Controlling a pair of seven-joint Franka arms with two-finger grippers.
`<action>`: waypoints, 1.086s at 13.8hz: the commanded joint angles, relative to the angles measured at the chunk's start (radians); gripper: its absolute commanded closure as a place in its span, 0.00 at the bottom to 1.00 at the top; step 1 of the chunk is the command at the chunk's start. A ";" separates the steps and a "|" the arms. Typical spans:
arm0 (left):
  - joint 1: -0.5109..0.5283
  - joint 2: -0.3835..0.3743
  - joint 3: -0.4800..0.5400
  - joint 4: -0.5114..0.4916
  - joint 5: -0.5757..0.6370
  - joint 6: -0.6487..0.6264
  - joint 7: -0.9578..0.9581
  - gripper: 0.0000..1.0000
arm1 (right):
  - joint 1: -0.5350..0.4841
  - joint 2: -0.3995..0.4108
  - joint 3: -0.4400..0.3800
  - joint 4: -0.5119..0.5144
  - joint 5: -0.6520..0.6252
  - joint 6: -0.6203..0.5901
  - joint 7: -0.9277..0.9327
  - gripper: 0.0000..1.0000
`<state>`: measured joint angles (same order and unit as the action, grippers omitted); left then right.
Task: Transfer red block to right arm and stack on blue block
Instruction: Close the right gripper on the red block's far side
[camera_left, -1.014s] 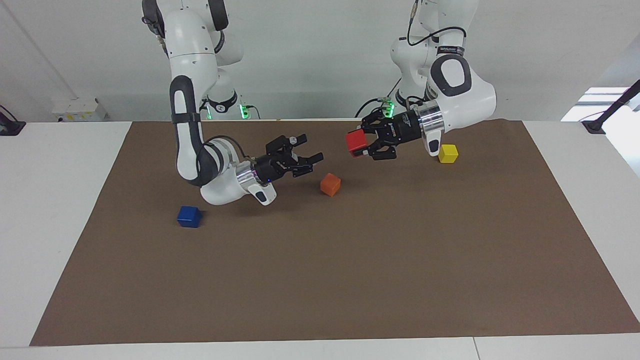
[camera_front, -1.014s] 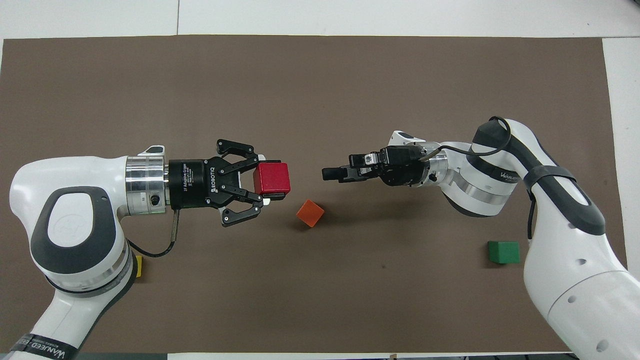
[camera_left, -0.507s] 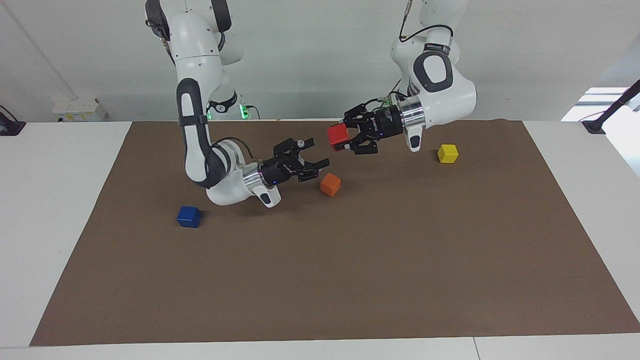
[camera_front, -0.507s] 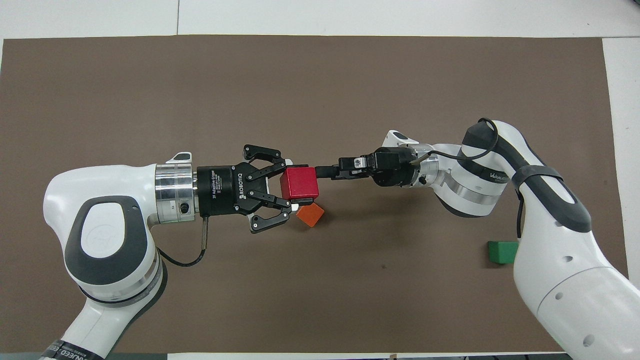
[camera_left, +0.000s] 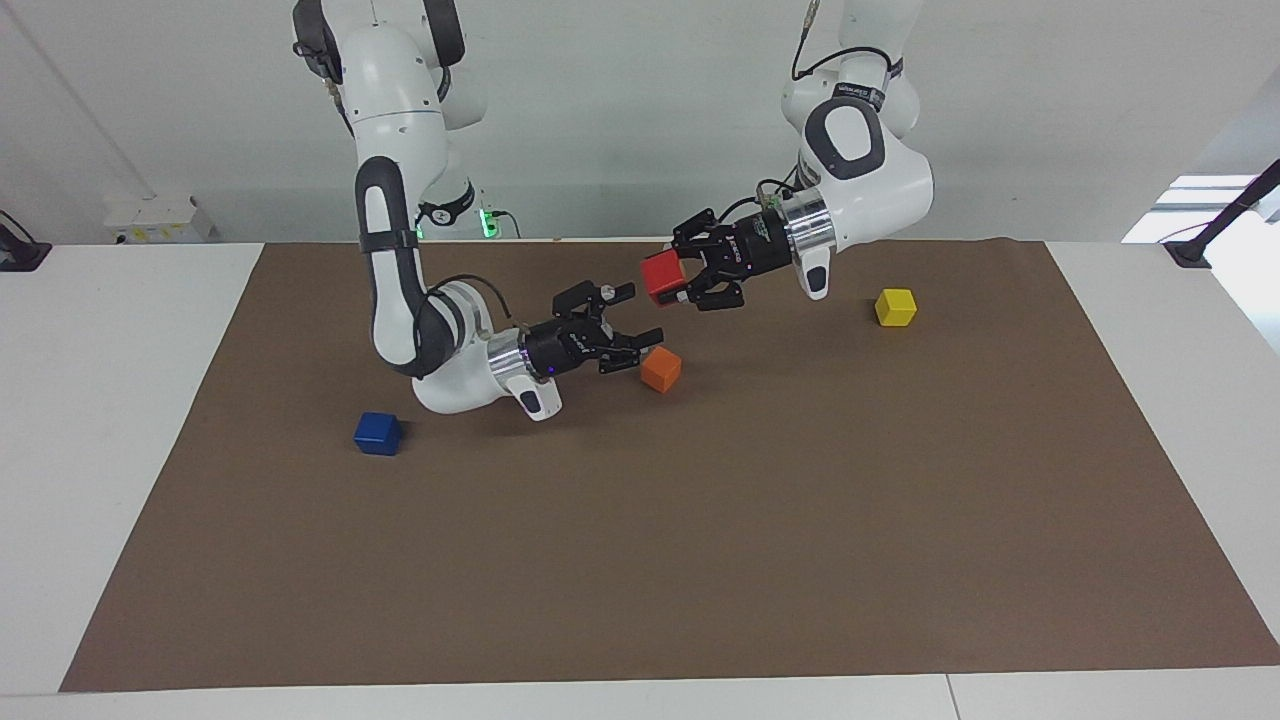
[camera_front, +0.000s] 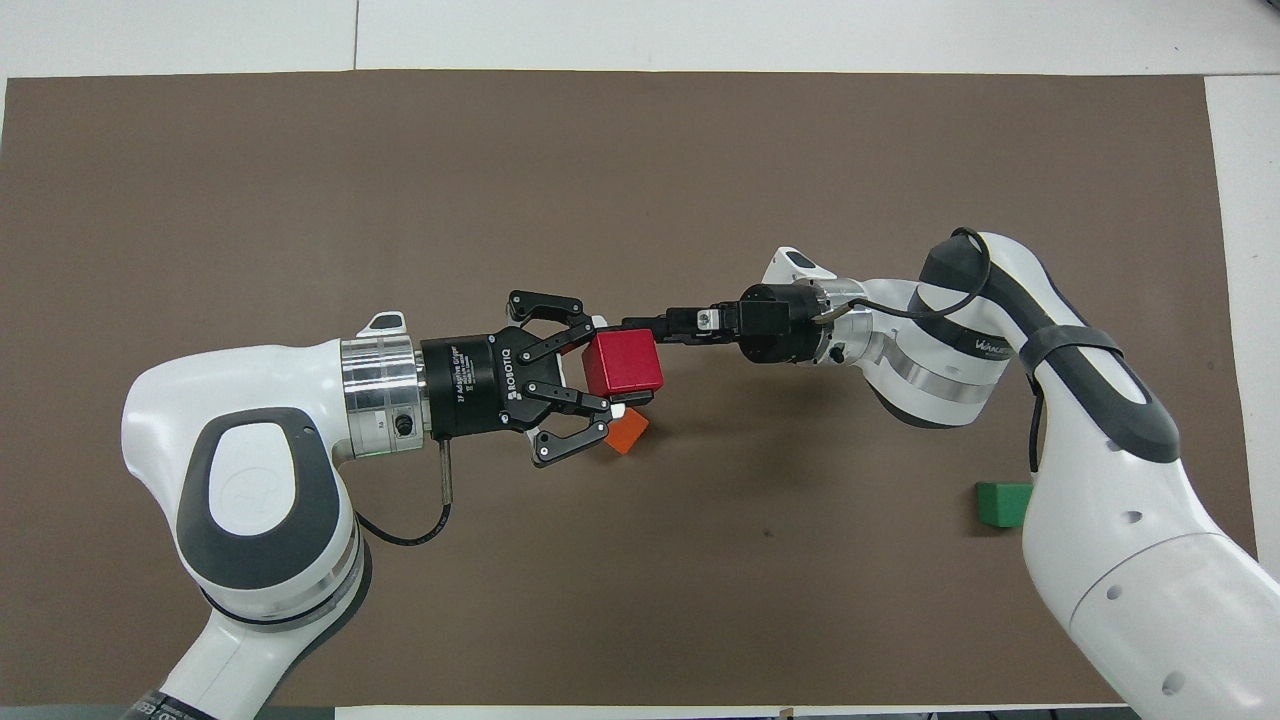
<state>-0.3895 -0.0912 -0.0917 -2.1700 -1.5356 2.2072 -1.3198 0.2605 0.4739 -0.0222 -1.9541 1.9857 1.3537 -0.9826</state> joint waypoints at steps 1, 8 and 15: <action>-0.019 -0.016 0.007 -0.016 -0.026 0.031 0.051 1.00 | 0.013 0.020 -0.001 0.021 0.024 0.022 -0.062 0.00; -0.019 -0.016 0.007 -0.025 -0.026 0.026 0.160 1.00 | 0.029 0.026 -0.001 0.024 0.024 0.047 -0.142 0.00; -0.017 -0.015 0.007 -0.028 -0.028 0.019 0.159 1.00 | 0.031 0.025 -0.001 -0.005 0.010 -0.013 0.034 0.00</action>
<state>-0.3916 -0.0906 -0.0910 -2.1855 -1.5360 2.2154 -1.1817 0.2866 0.4952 -0.0216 -1.9494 1.9858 1.3644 -0.9895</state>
